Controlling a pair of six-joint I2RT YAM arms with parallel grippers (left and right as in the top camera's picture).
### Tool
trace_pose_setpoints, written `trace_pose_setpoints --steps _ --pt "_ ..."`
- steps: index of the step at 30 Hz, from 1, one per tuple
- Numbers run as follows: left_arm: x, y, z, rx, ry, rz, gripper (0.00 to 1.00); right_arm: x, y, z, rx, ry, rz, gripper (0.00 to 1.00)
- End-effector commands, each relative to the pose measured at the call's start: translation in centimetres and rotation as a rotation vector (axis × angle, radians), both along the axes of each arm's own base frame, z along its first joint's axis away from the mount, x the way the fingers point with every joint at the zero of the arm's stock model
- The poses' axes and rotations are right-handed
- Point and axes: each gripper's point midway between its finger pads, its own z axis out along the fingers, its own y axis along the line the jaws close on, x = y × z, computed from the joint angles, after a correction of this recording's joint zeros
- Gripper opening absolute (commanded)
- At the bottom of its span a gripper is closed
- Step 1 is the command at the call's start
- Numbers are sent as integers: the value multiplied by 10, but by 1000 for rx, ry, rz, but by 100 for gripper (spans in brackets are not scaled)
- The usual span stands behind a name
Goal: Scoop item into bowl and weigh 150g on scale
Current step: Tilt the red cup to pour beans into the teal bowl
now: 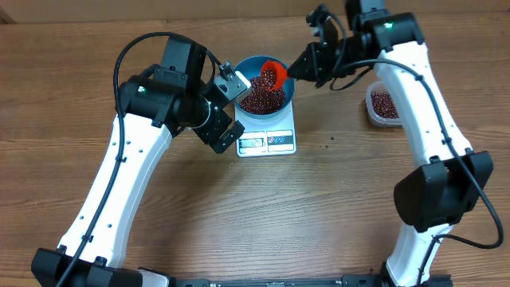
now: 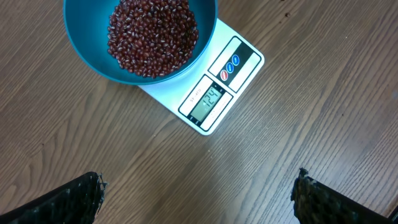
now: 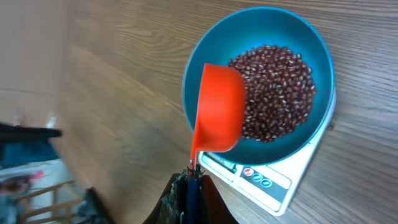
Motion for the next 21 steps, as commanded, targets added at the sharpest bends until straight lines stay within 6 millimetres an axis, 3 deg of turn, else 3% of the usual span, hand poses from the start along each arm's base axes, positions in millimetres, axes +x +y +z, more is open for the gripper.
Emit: trace_pose_setpoints --steps 1,14,21 --pt "0 1 -4 7 5 -10 99 10 0 4 -109 -69 -55 4" --pt "0 1 -4 7 5 -10 100 17 10 18 -449 -284 -118 4" --pt "0 1 -4 7 5 -10 100 10 25 18 -507 -343 -52 4"
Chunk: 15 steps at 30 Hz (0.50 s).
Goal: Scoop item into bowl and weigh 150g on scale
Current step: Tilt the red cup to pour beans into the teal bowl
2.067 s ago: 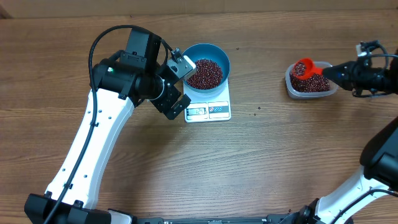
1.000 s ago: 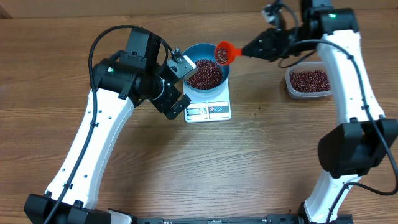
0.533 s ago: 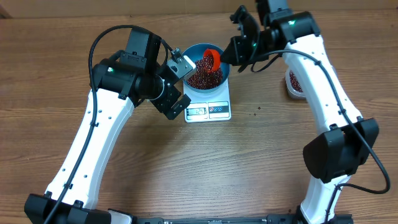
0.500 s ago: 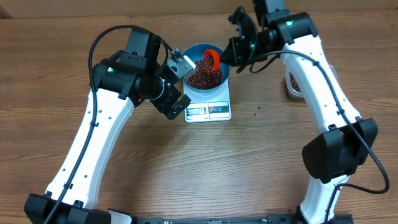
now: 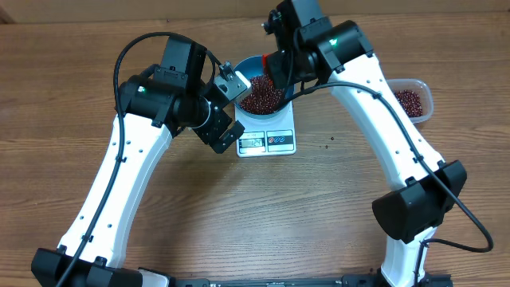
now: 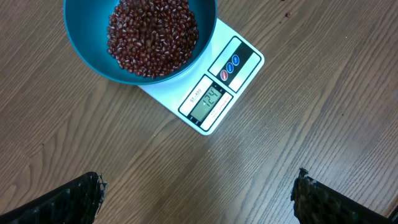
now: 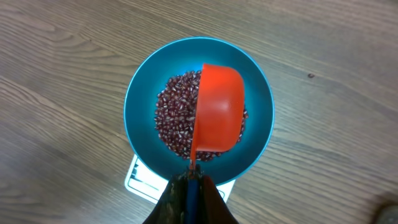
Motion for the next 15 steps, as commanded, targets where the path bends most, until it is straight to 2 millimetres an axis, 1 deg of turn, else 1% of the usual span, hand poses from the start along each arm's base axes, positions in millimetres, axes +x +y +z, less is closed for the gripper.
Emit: trace_pose_setpoints --steps 1,7,15 --pt "0 1 -4 7 5 -11 100 6 -2 15 -51 -77 3 4" --pt "0 1 -4 7 5 -11 99 7 -5 18 -107 -112 -16 4" --pt "0 1 -4 7 5 -11 99 5 4 28 -134 -158 9 4"
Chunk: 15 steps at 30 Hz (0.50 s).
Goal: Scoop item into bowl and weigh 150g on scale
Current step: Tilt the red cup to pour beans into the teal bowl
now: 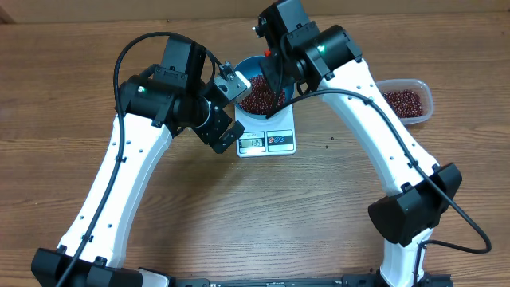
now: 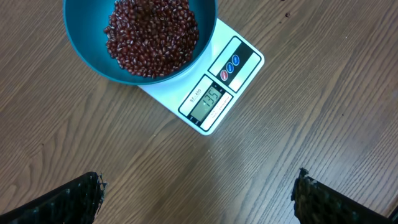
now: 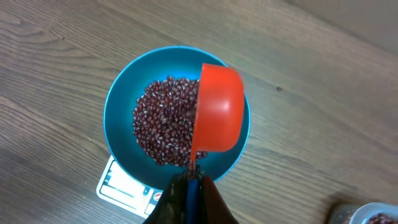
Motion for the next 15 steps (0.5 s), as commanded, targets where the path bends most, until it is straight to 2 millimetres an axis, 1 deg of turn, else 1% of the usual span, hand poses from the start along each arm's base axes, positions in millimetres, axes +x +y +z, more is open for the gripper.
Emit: trace_pose_setpoints --steps 1,10,15 --pt "0 1 -4 7 5 -10 99 3 2 18 -15 -63 3 4" --pt "0 1 -4 7 5 -10 100 2 2 17 -15 -54 7 4" --pt "0 1 -4 7 5 -10 99 1 4 16 43 -20 30 4"
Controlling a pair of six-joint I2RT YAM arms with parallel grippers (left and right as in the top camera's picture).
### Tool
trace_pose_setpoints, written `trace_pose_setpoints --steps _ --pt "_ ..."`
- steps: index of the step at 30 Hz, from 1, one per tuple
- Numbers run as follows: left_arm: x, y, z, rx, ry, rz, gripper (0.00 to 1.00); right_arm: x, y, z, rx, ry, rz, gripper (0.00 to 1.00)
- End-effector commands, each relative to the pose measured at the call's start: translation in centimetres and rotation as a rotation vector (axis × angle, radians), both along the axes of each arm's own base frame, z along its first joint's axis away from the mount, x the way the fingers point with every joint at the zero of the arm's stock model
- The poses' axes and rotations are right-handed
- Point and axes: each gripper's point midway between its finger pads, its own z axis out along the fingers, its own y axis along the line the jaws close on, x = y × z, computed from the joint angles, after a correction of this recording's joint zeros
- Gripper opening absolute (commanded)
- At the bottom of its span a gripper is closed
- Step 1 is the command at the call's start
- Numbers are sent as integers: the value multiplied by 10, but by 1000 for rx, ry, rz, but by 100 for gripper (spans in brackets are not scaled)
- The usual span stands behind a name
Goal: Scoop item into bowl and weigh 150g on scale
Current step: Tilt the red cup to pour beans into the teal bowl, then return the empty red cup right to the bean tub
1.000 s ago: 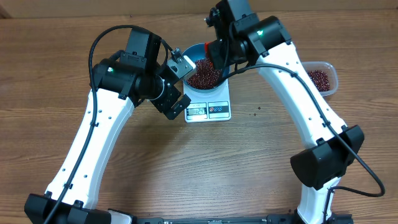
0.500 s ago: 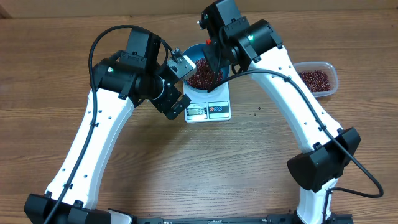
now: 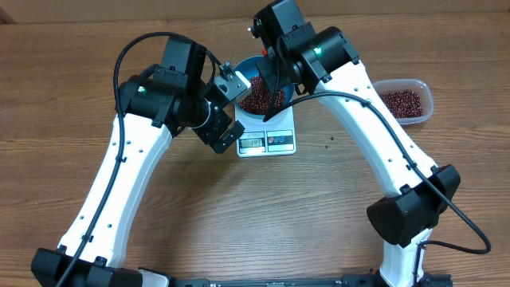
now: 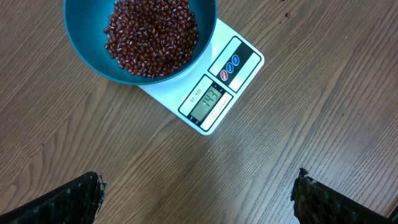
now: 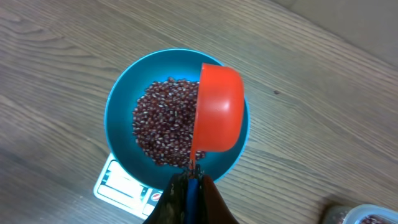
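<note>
A blue bowl (image 5: 118, 112) heaped with red beans (image 4: 151, 34) stands on a white scale (image 4: 214, 87), whose display reads about 143 in the left wrist view. My right gripper (image 5: 191, 177) is shut on the handle of an orange scoop (image 5: 219, 115), which is turned over above the bowl's right side. In the overhead view the right gripper (image 3: 275, 76) hangs over the bowl (image 3: 249, 64). My left gripper (image 4: 198, 193) is open over bare wood just in front of the scale, nothing between its fingers.
A clear tub of red beans (image 3: 405, 102) stands at the back right of the wooden table (image 3: 335, 207). The left arm (image 3: 171, 100) leans in close beside the scale's left side.
The scale's reading rose from about 135 to about 143. The right gripper with the scoop shifted only slightly over the bowl. The left gripper stayed put.
The right gripper first held the scoop at the bowl's far right rim, the scale reading about 124. It then stood over the bowl with the scoop turned over. The reading climbed to 135, now about 143. The left gripper stayed open throughout.
</note>
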Motion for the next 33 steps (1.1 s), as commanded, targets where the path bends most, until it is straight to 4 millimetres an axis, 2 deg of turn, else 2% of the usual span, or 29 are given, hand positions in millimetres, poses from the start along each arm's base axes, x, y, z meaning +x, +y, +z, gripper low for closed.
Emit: trace_pose_setpoints --steps 1,5,9,13,18,25,30,33 --pt "0 1 -4 7 4 -11 100 2 1 14 73 -1 19 4" --pt "0 1 -4 7 4 -11 100 1 -8 22 152 31 26 4" --pt "0 1 -4 7 4 -11 100 3 -33 41 227 32 -3 4" --pt "0 1 -4 7 4 -11 100 2 -71 64 305 26 -54 4" --pt "0 1 -4 7 4 -11 100 0 -132 82 380 27 -136 4" --pt "0 1 -4 7 4 -11 100 -6 -222 74 382 67 -331 4" --pt "0 1 -4 7 4 -11 99 -16 -269 63 350 94 -417 4" --pt "0 1 -4 7 4 -11 100 -22 -294 46 312 133 -495 4"
